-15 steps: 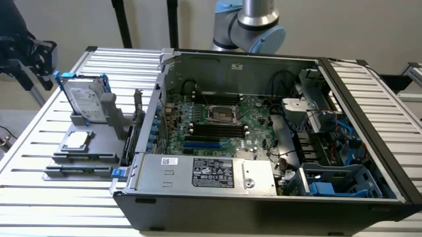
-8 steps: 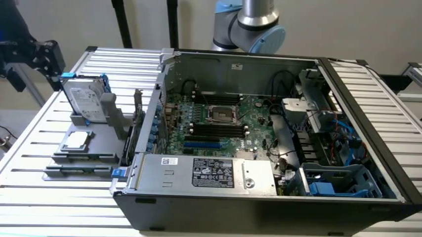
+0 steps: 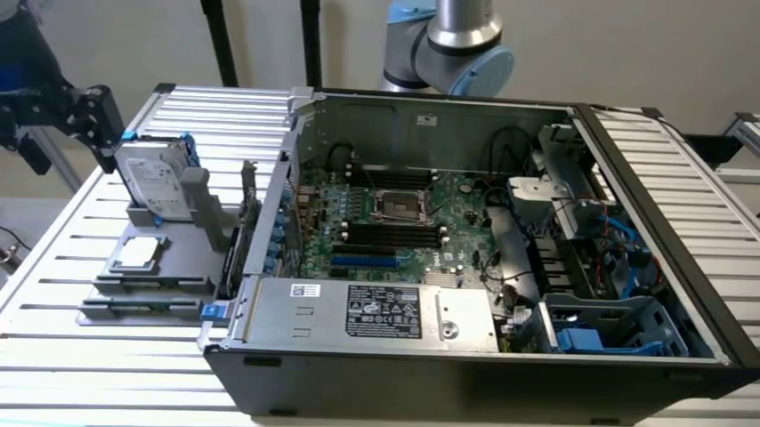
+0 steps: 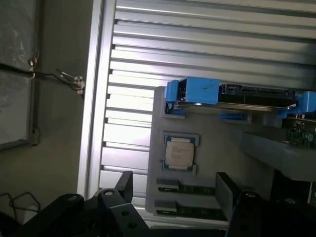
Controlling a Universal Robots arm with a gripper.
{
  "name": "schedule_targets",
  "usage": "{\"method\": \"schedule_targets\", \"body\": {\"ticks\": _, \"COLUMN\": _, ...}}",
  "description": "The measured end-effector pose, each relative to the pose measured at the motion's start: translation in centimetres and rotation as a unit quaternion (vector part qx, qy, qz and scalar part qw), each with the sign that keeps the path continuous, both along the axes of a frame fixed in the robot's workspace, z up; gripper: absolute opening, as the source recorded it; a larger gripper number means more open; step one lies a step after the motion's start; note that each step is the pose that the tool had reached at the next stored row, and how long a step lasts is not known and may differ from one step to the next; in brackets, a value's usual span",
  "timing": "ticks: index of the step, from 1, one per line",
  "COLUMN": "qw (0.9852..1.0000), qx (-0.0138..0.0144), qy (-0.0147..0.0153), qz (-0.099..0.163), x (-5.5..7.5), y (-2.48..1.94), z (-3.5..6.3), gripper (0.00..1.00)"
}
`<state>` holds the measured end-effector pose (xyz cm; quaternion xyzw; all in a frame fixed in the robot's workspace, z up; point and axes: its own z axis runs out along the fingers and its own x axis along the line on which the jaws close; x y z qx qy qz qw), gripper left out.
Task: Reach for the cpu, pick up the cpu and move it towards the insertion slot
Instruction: 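Pick up the cpu and move it towards the insertion slot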
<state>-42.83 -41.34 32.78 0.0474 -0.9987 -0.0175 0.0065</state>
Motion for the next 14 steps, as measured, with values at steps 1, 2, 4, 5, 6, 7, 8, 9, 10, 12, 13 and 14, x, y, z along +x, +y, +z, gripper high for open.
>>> {"method": "schedule_targets", "body": {"ticks": 1, "qw": 1.0000, "qx": 0.0000, "qy": 0.0001, "qz": 0.000, "x": 0.0, "y": -0.01, "z": -0.18, "gripper": 0.77}}
{"method": "schedule_targets", "body": {"ticks": 2, "qw": 1.0000, "qx": 0.0000, "qy": 0.0000, "qz": 0.000, "x": 0.0, "y": -0.01, "z": -0.38, "gripper": 0.77}}
{"method": "schedule_targets", "body": {"ticks": 4, "qw": 1.0000, "qx": 0.0000, "qy": 0.0000, "qz": 0.000, "x": 0.0, "y": -0.04, "z": -0.74, "gripper": 0.77}}
{"method": "schedule_targets", "body": {"ticks": 5, "qw": 1.0000, "qx": 0.0000, "qy": 0.0000, "qz": 0.000, "x": 0.0, "y": -0.06, "z": -0.91, "gripper": 0.77}}
{"method": "schedule_targets", "body": {"ticks": 6, "qw": 1.0000, "qx": 0.0000, "qy": 0.0000, "qz": 0.000, "x": 0.0, "y": -0.07, "z": -1.10, "gripper": 0.77}}
{"method": "schedule_targets", "body": {"ticks": 7, "qw": 1.0000, "qx": 0.0000, "qy": 0.0000, "qz": 0.000, "x": 0.1, "y": -0.09, "z": -1.29, "gripper": 0.77}}
{"method": "schedule_targets", "body": {"ticks": 8, "qw": 1.0000, "qx": 0.0000, "qy": 0.0000, "qz": 0.000, "x": 0.1, "y": -0.11, "z": -1.46, "gripper": 0.77}}
{"method": "schedule_targets", "body": {"ticks": 9, "qw": 1.0000, "qx": 0.0000, "qy": 0.0000, "qz": 0.000, "x": 0.1, "y": -0.13, "z": -1.64, "gripper": 0.77}}
{"method": "schedule_targets", "body": {"ticks": 10, "qw": 1.0000, "qx": 0.0000, "qy": 0.0000, "qz": 0.000, "x": 0.1, "y": -0.14, "z": -1.82, "gripper": 0.77}}
{"method": "schedule_targets", "body": {"ticks": 12, "qw": 1.0000, "qx": 0.0000, "qy": 0.0000, "qz": 0.000, "x": 0.2, "y": -0.20, "z": -2.19, "gripper": 0.77}}
{"method": "schedule_targets", "body": {"ticks": 13, "qw": 1.0000, "qx": 0.0000, "qy": 0.0000, "qz": 0.000, "x": 0.3, "y": -0.23, "z": -2.37, "gripper": 0.77}}
{"method": "schedule_targets", "body": {"ticks": 14, "qw": 1.0000, "qx": 0.0000, "qy": 0.0000, "qz": 0.000, "x": 0.4, "y": -0.26, "z": -2.55, "gripper": 0.77}}
